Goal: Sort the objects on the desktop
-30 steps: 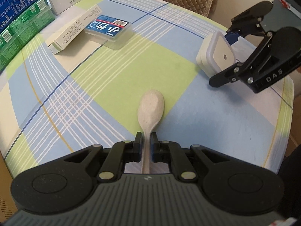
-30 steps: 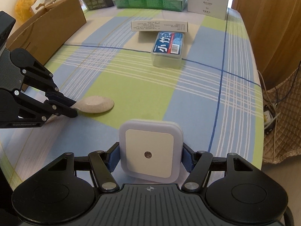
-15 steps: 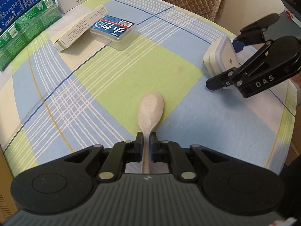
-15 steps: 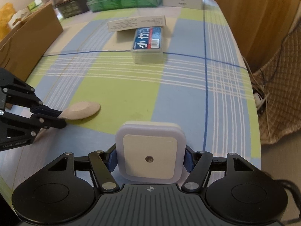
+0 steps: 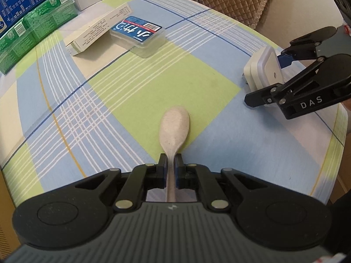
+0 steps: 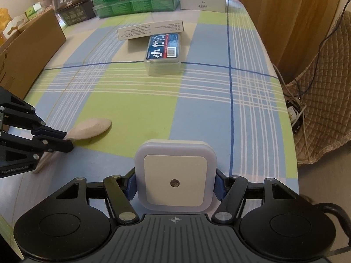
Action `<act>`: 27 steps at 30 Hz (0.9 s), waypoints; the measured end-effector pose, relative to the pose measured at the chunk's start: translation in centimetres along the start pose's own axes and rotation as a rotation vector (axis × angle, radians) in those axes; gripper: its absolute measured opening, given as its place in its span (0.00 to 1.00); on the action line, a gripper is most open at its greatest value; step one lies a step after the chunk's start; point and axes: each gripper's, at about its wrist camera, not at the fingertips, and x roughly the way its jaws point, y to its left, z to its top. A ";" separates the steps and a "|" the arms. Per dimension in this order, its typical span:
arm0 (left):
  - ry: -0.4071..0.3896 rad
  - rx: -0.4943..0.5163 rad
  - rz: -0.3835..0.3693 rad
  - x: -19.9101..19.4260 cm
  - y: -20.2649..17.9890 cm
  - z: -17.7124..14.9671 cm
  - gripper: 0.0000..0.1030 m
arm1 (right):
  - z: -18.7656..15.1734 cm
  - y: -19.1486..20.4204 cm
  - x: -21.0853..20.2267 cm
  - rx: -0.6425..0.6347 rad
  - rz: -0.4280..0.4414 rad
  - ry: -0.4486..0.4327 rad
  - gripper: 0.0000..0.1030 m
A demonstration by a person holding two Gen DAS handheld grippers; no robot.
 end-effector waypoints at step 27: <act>-0.096 -0.123 0.122 -11.8 3.5 -0.6 0.03 | 4.3 6.9 -8.6 -0.106 0.069 -0.141 0.60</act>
